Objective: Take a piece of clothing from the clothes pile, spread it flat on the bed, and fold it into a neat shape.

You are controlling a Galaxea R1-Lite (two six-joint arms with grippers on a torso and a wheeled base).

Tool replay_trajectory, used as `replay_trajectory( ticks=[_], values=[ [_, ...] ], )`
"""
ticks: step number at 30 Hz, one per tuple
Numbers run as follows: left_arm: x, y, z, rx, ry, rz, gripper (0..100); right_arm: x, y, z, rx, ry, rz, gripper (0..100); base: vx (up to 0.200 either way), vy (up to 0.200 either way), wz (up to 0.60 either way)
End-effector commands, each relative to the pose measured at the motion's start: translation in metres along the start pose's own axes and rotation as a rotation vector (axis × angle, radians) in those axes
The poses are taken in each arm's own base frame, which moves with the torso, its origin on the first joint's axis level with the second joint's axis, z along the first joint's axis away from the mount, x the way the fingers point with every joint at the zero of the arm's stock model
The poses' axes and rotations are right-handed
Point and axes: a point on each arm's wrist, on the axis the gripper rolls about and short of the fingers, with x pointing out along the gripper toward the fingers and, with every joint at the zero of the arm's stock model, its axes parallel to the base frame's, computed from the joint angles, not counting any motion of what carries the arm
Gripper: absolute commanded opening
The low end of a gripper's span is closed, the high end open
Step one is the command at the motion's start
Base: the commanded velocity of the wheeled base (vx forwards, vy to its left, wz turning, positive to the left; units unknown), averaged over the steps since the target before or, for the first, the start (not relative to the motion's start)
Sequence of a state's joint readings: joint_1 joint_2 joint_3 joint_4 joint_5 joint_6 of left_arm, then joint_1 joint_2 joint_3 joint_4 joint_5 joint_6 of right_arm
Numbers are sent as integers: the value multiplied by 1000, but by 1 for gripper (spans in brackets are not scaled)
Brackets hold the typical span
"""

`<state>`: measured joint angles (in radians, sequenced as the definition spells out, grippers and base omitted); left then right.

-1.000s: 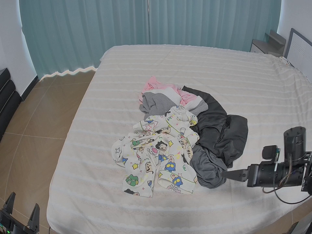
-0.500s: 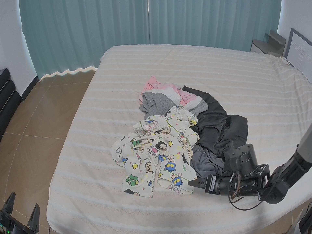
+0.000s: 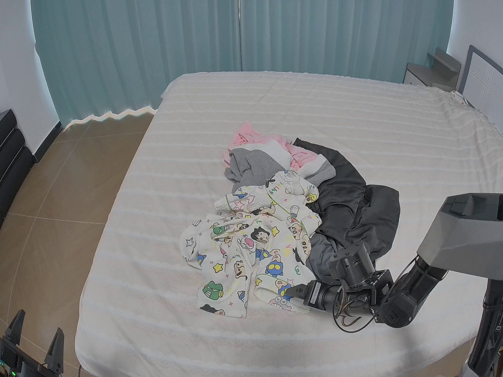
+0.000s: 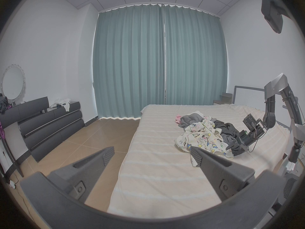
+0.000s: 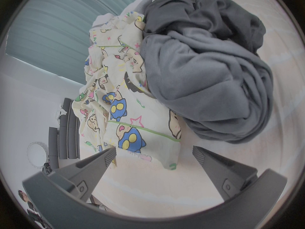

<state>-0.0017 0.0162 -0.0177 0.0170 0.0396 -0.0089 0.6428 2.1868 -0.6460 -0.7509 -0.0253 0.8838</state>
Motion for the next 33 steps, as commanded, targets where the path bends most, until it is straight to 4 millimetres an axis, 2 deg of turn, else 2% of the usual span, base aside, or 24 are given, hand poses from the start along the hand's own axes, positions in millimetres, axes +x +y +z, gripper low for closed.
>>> replay_trajectory(
  ticks=[1, 12, 15, 22, 23, 33],
  values=[
    [0, 0, -3, 0, -5, 0, 100, 16, 0, 0, 3, 7, -10, 100, 0, 0, 0],
    [0, 0, -3, 0, -5, 0, 100, 43, 15, 7, 27, -43, 14, 100, 0, 0, 0],
    [0, 0, -3, 0, -5, 0, 100, 47, 23, 14, 85, -65, 43, 100, 0, 0, 0],
    [0, 0, -3, 0, -5, 0, 100, 54, 27, 14, 85, -66, 52, 100, 0, 0, 0],
    [0, 0, -3, 0, -5, 0, 100, 54, 28, 14, 84, -65, 53, 0, 0, 0, 0],
    [0, 0, -3, 0, -5, 0, 100, 44, 25, 9, 79, -56, 47, 0, 0, 0, 0]
  ],
)
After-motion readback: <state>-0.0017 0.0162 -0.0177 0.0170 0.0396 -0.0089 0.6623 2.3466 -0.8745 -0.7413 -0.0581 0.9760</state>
